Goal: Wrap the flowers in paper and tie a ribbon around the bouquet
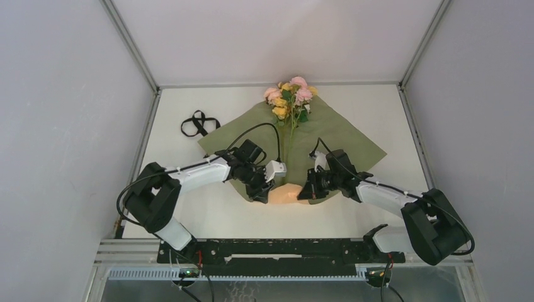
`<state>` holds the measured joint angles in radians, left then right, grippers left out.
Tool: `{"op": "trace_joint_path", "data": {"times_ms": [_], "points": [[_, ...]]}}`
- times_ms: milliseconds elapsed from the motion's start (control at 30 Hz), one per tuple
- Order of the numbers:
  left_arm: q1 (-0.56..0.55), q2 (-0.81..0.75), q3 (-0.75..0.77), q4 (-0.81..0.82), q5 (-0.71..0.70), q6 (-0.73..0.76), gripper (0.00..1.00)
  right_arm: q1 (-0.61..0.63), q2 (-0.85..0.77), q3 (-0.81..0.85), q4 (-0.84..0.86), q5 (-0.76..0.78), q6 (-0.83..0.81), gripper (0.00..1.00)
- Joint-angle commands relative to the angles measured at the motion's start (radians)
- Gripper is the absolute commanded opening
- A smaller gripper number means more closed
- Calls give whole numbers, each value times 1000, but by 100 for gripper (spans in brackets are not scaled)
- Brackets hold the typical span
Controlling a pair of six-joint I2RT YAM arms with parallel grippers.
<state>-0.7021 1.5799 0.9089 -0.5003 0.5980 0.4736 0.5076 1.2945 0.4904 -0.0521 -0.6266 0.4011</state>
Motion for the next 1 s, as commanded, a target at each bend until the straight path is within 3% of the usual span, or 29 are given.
{"op": "trace_joint_path", "data": {"times_ms": [0,67,100,233,433,500,567,667,767,967], "points": [[-7,29,69,32,1,-62,25,-22,-5,9,8,-10,23,6],[-6,37,75,25,5,-69,6,-40,-20,14,-35,23,24,16],[-5,41,80,26,-1,-80,1,-57,-35,19,-67,54,28,21],[-1,65,106,26,-42,-95,0,-97,-149,61,-259,289,35,33],[0,139,171,-3,-96,-138,0,73,-338,102,-372,566,77,33],[2,152,181,-5,-109,-152,0,148,-365,87,-301,573,78,32],[3,163,190,-5,-112,-156,0,189,-350,26,-119,508,116,28],[2,176,208,-11,-122,-171,0,177,-196,-13,157,339,185,17],[4,186,214,-20,-173,-194,0,182,-61,17,179,330,205,7],[12,209,219,-36,-237,-231,0,158,50,2,115,468,263,3]]}}
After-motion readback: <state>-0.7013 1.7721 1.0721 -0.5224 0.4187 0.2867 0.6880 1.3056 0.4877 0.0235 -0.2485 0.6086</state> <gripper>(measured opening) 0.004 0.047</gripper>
